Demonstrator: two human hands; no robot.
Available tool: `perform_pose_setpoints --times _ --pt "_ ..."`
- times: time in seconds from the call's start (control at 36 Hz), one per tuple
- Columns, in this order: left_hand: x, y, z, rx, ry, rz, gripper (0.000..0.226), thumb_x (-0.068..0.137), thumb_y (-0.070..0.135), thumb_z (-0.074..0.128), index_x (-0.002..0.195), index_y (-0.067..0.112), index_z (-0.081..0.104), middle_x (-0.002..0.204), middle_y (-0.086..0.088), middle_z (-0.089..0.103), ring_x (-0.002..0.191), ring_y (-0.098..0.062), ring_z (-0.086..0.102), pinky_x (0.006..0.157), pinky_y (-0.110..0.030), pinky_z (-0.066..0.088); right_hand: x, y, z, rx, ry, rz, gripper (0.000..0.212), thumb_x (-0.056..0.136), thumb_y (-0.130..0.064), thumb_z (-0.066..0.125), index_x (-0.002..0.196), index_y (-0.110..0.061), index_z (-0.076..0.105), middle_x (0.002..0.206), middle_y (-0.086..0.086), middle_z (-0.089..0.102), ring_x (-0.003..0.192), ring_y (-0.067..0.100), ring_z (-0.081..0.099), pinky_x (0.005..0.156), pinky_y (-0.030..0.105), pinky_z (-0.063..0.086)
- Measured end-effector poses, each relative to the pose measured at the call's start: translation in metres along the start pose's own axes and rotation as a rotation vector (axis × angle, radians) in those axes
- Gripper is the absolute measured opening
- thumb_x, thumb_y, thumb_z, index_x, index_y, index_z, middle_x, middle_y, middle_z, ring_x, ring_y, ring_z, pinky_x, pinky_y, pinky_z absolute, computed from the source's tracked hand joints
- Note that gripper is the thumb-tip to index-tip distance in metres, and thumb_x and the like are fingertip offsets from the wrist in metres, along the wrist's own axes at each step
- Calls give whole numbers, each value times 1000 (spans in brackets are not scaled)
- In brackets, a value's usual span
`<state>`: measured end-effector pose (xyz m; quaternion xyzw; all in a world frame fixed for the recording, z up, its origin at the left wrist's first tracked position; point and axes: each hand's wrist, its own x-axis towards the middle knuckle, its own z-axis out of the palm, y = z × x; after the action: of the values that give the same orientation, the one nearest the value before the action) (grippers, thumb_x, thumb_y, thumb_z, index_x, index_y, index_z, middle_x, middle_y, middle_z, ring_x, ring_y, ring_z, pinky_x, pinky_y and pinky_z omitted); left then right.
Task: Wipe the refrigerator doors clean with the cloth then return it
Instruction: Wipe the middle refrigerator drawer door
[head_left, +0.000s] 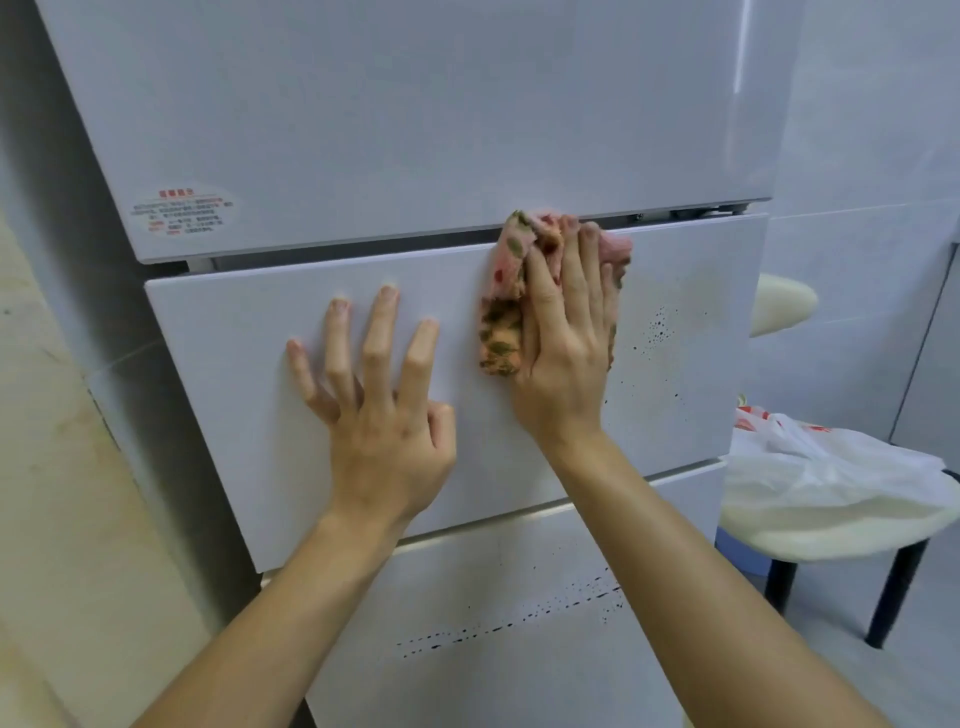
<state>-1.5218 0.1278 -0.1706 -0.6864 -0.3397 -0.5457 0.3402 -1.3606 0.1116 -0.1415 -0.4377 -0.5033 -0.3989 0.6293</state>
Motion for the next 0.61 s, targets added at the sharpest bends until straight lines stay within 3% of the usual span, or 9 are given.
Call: perform_pose_setpoints --times 0.11,0.25,0.39,0.44,0.53,0.61 --pt "-1 0 3 5 3 4 63 79 9 52 142 14 59 165 -16 39 155 -46 22 120 -76 13 -19 7 3 -36 39 -3 41 105 -6 47 144 -4 59 158 27 43 155 35 31 130 45 18" --pt "-2 7 10 -2 44 -16 67 79 11 60 146 17 58 166 -15 35 154 -49 22 123 -73 12 -85 17 -9 -34 -28 -4 43 106 -13 36 146 -10 51 163 17 36 160 29 21 130 48 17" --pt "-4 7 11 -18 44 -13 67 83 14 62 149 17 55 168 -15 29 156 -50 18 125 -70 9 -127 27 -27 -77 -183 -36 42 108 -17 37 150 -14 43 176 0 9 162 23 12 132 43 9" --pt "-3 7 10 -31 34 -12 67 83 14 62 150 18 54 168 -15 28 156 -49 16 126 -69 7 -119 28 -30 -91 -216 -34 41 111 -20 32 152 -14 40 173 5 16 162 22 10 132 43 8" --pt "-3 8 9 -44 24 -16 68 84 14 61 151 18 53 169 -13 27 157 -46 15 126 -69 6 -91 27 -31 -64 -192 -2 45 109 -15 40 153 -11 41 167 13 26 161 22 10 132 46 9" --pt "-3 12 7 -46 9 4 68 84 11 57 151 20 54 169 -12 28 158 -39 21 124 -71 8 -41 28 -27 -31 -104 44 44 106 -9 44 149 -3 53 163 24 35 156 35 27 130 52 16"
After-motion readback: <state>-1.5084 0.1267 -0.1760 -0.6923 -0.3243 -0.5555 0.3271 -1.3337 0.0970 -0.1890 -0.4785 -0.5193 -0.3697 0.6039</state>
